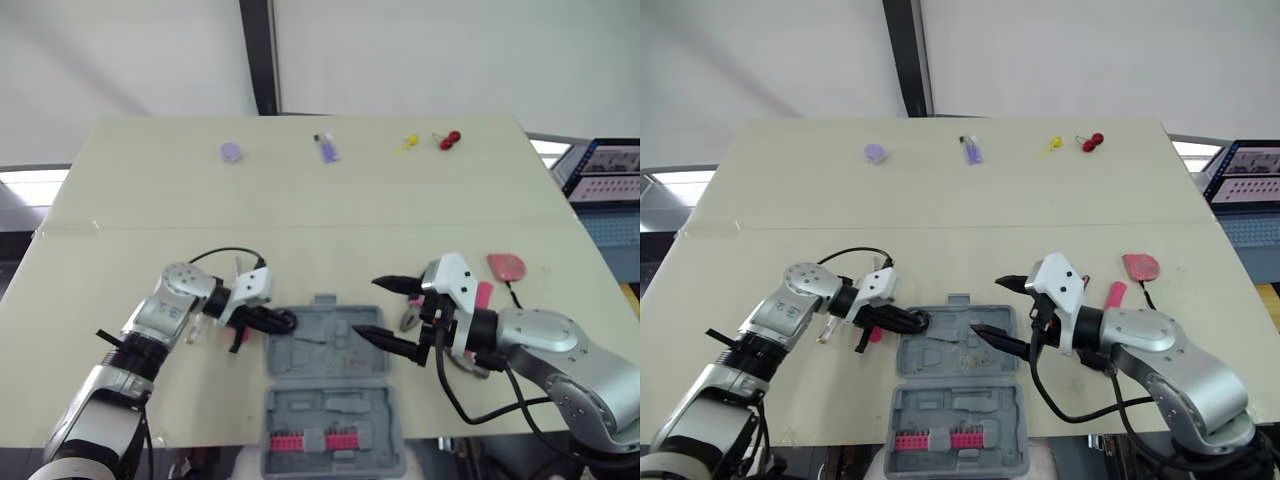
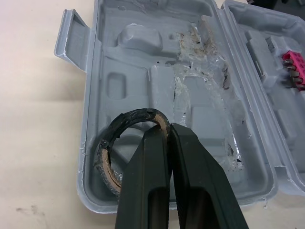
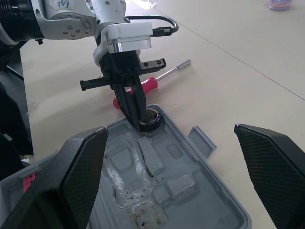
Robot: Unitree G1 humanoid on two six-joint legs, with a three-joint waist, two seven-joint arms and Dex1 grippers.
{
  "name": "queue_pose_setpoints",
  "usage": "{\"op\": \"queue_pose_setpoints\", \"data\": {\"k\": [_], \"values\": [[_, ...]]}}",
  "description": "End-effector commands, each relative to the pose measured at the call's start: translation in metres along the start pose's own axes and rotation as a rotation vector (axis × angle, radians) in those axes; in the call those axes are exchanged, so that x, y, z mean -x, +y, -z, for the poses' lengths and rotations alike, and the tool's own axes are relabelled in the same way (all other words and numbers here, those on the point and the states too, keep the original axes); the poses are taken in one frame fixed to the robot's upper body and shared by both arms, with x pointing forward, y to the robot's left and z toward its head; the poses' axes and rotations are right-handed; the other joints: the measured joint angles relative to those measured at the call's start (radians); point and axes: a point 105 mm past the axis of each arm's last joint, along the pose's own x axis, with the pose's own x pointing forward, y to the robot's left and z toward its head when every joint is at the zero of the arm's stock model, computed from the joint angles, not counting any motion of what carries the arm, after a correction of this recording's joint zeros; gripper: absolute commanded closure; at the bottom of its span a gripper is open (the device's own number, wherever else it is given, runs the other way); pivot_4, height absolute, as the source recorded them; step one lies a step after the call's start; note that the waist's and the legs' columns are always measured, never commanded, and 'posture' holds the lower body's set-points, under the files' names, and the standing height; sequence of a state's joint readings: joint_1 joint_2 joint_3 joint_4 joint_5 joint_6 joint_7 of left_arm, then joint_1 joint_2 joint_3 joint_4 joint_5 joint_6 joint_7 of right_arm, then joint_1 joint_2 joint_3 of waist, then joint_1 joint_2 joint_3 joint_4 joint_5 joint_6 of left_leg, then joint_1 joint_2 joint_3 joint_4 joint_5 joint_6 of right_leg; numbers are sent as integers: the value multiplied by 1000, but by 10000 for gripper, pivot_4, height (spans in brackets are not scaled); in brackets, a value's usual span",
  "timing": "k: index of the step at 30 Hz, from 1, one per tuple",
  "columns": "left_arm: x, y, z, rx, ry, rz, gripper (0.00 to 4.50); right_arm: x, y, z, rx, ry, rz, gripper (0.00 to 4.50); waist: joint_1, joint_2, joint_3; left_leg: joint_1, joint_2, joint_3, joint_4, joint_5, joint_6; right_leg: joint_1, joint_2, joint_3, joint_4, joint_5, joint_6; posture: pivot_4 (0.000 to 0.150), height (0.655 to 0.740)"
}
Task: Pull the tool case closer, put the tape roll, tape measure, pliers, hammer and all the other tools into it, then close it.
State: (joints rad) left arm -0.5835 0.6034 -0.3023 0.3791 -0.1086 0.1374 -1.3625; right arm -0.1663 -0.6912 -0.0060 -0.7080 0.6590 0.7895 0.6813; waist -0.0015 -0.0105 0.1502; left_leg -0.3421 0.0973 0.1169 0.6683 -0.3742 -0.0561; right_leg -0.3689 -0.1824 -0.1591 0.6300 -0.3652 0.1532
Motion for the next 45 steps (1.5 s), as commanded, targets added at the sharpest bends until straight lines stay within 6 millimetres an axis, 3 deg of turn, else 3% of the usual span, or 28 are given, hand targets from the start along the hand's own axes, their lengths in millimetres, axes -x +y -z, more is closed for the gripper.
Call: {"op": "queue_pose_setpoints", "data": {"k": [1,12,16,26,35,45], "values": [[2,4,-5,-26,0,-10,44529,3,4,-11,43,-35,4,0,0,0,0,0,0,0,0,0,0,0,0,0,0,0,0,1500,7400],[1,3,-5,-37,-5,-5,44529,3,3,-11,45,-36,7,0,0,0,0,0,0,0,0,0,0,0,0,0,0,0,0,1500,7400],[0,3,-4,-41,0,-9,30112,3,4,-12,43,-36,5,0,0,0,0,0,0,0,0,0,0,0,0,0,0,0,0,1500,7400],[4,0,-8,-30,-2,2,30112,4,6,-12,36,-39,-4,0,0,0,0,0,0,0,0,0,0,0,0,0,0,0,0,1500,7400],[22,6,-28,-50,-75,-83,30112,6,5,-12,34,-39,0,0,0,0,0,0,0,0,0,0,0,0,0,0,0,0,0,1500,7400],[2,2,-13,-99,-168,-163,30112,7,2,-11,32,-34,2,0,-1,0,0,1,0,-1,0,0,0,0,0,0,0,0,0,1500,7400]]}}
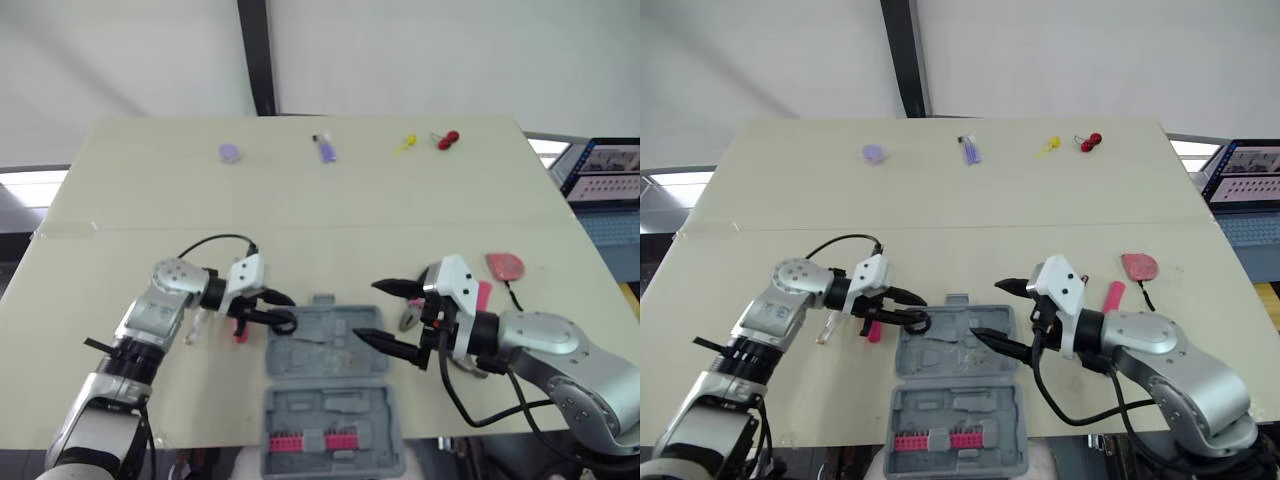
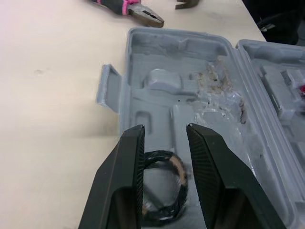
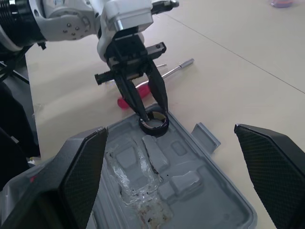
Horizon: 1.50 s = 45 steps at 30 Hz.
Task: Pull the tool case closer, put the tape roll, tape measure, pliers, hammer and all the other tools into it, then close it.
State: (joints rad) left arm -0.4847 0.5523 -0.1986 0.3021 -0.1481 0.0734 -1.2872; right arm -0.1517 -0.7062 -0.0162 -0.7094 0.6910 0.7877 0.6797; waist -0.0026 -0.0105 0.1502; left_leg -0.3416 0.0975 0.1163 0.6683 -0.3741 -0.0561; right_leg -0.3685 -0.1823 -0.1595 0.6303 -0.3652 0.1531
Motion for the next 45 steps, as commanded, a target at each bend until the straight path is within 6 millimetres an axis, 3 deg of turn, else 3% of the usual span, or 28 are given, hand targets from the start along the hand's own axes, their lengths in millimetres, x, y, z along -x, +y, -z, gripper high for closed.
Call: {"op": "queue_pose_setpoints", "data": {"k": [1,10,18,36,40,45], "values": [[3,7,-4,-62,-28,-64,30112,5,0,-13,51,-34,12,0,0,0,0,0,0,0,0,0,0,0,0,0,0,0,0,1500,7400],[0,11,-2,-80,-41,-102,30112,6,-1,-14,52,-28,13,0,1,0,0,0,0,-1,1,0,0,2,0,0,0,0,0,1500,7400],[3,4,21,-85,72,-72,30112,6,-1,-16,51,-26,8,0,1,0,0,0,0,-1,0,0,0,1,0,0,0,0,0,1500,7400],[-2,-1,42,-130,152,-48,30112,6,-3,-16,50,-18,17,0,2,0,0,2,0,-1,0,0,0,4,0,0,-1,0,0,1500,7400],[1,4,29,-73,76,-66,30112,7,-5,-17,42,-29,20,0,2,0,0,4,0,-2,-1,0,0,6,0,-1,-1,0,0,1500,7400],[23,12,-18,-11,-51,-87,30112,28,-21,-18,-7,-62,81,0,3,-1,0,2,0,-3,-1,0,0,5,0,-2,-1,0,0,1500,7400]]}}
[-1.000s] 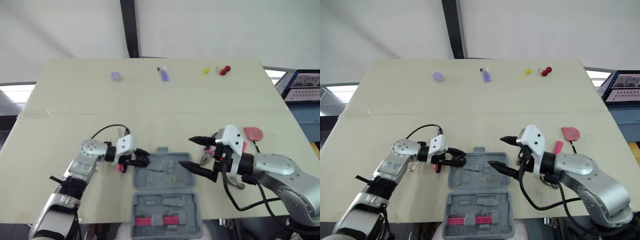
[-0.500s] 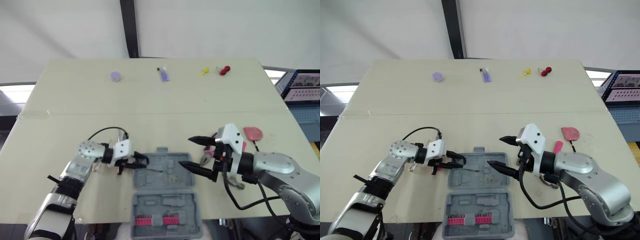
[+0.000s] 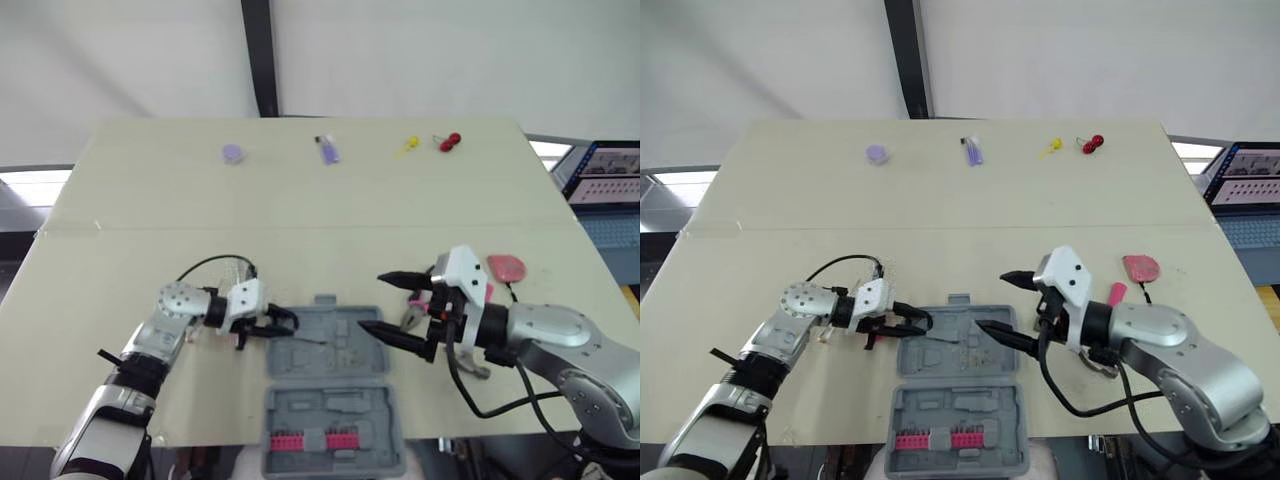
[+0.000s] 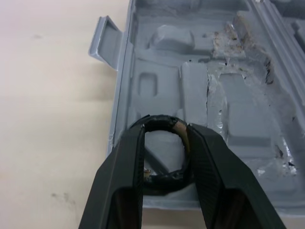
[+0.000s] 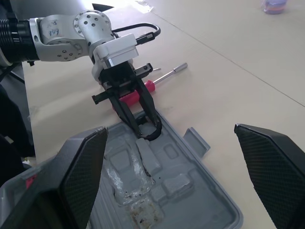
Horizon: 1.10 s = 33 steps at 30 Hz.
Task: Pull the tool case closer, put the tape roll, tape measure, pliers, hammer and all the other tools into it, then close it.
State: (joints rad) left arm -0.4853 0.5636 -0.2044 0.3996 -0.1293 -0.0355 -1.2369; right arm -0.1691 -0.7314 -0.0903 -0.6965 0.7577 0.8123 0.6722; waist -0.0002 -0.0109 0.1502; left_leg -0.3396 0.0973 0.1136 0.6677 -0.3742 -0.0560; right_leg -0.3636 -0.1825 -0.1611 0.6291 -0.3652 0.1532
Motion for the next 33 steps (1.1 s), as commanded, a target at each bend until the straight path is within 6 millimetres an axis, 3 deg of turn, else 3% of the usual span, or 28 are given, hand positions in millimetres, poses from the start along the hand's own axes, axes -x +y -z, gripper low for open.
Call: {"op": "queue_pose_setpoints", "data": {"k": [1,4,7,10,14,16,23,26,33], "values": [[24,8,-43,26,-100,-32,30112,24,-16,-7,-11,-43,69,0,1,0,0,0,0,-1,0,0,0,0,0,0,0,0,0,1500,7400],[50,15,-63,42,-136,-146,30112,60,-38,7,-69,-20,192,0,2,0,0,-1,0,-2,0,0,0,1,0,0,-1,0,0,1500,7400],[81,21,-52,115,-104,-294,30112,102,-63,28,-130,17,346,0,2,0,0,0,0,-2,-2,0,0,2,0,0,-1,0,0,1500,7400],[124,18,-18,240,-24,-473,21368,156,-87,62,-184,87,539,0,-5,0,0,3,0,-1,-4,0,0,3,0,1,-2,0,0,1500,7400],[176,13,17,340,27,-715,1154,195,-106,91,-216,122,688,0,-4,0,1,4,0,1,-5,0,0,2,0,2,-3,0,0,1500,7400],[209,4,38,392,56,-869,507,213,-115,109,-224,153,770,0,-5,0,1,4,0,1,-4,0,0,2,0,3,-2,0,0,1500,7400],[276,-30,84,459,111,-1278,507,254,-140,142,-233,148,1003,0,-7,1,1,4,0,3,-5,0,0,2,0,3,-3,0,0,1500,7400],[285,-41,92,480,97,-1387,507,255,-144,146,-239,142,1002,0,-6,1,1,4,0,3,-5,0,0,2,0,3,-3,0,0,1500,7400],[268,-43,93,492,83,-1360,507,253,-149,145,-223,137,981,0,-7,1,1,4,1,3,-5,0,0,2,0,3,-3,0,0,1500,7400]]}}
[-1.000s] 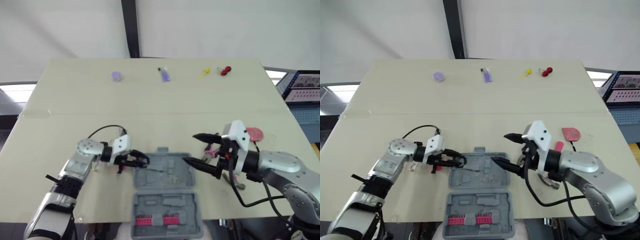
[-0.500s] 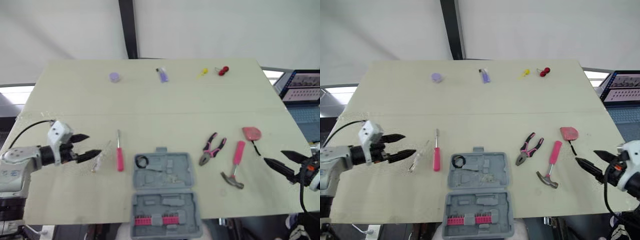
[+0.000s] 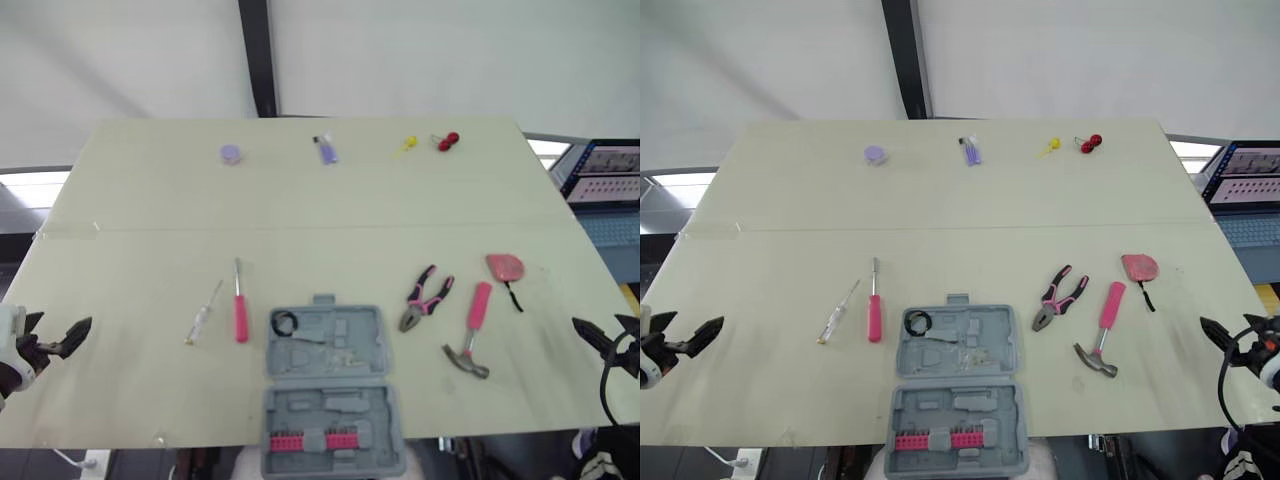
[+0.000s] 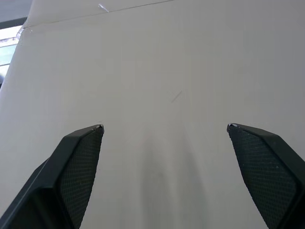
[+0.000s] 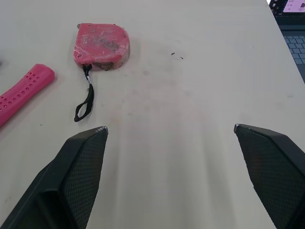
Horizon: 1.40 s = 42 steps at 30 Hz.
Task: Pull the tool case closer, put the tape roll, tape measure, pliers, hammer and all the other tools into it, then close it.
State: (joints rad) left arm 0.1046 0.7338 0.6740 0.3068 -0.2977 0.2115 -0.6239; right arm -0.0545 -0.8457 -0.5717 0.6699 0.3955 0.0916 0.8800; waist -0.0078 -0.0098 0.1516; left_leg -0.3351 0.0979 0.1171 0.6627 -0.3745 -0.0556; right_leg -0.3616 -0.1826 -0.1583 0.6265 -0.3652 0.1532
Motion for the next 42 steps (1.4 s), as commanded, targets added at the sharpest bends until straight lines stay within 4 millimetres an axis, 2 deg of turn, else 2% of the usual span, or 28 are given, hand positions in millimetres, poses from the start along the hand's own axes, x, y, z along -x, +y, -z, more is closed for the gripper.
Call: {"op": "queue_pose_setpoints", "data": {"k": [1,2,6,8,10,12,14,16,20,27,33,39,42], "values": [[-3,-10,-17,-31,-50,41,507,2,-1,-15,45,-35,-18,0,1,0,0,0,0,0,0,0,0,0,0,0,0,0,0,1500,7400],[-5,-14,-19,-33,-56,62,507,1,0,-16,50,-37,-25,0,2,0,0,0,0,0,0,0,0,0,0,0,0,0,0,1500,7400],[-28,-79,-43,-72,-85,335,507,-8,33,-24,36,-48,-146,0,6,1,0,0,0,0,0,0,0,0,0,0,0,0,0,1500,7400],[-34,-97,-50,-91,-99,406,507,-12,42,-25,39,-45,-158,0,6,0,-1,0,0,0,1,0,0,1,0,0,0,0,0,1500,7400],[-41,-131,-63,-109,-125,536,507,-21,52,-25,59,-30,-147,0,5,0,-1,0,0,0,1,0,0,1,0,0,0,0,0,1500,7400],[-43,-184,-72,-187,-144,751,507,-33,59,-23,71,-10,-116,0,4,1,-1,0,0,0,1,0,0,0,0,0,1,0,0,1500,7400],[-39,-229,-78,-260,-171,934,507,-41,64,-17,90,25,-93,0,7,1,-1,0,-1,0,1,0,0,0,0,0,0,0,0,1500,7400],[-37,-259,-86,-313,-206,1057,507,-47,64,-13,102,49,-58,0,7,1,-1,-1,-1,0,2,0,0,1,0,0,1,0,0,1500,7400],[-32,-304,-108,-342,-315,1219,507,-57,73,-17,82,39,-49,0,5,2,-1,-1,0,0,3,0,0,0,0,-1,1,0,0,1500,7400],[-25,-353,-115,-389,-397,1350,507,-76,74,-19,49,49,-4,0,3,3,-2,-1,-1,0,4,0,0,1,0,0,0,0,0,1500,7400],[-22,-371,-123,-365,-446,1350,507,-84,69,-18,41,83,36,0,7,3,-2,-1,-1,-1,5,0,0,1,0,-1,0,0,0,1500,7400],[-19,-377,-123,-355,-453,1349,507,-86,67,-19,39,84,43,0,4,3,-2,-1,-1,-1,5,0,0,1,0,-1,0,0,0,1500,7400],[-18,-377,-120,-359,-446,1350,0,-84,65,-21,35,79,49,8351,4,3,-2,-1,-1,-1,5,0,0,1,0,-1,0,0,0,1500,7400]]}}
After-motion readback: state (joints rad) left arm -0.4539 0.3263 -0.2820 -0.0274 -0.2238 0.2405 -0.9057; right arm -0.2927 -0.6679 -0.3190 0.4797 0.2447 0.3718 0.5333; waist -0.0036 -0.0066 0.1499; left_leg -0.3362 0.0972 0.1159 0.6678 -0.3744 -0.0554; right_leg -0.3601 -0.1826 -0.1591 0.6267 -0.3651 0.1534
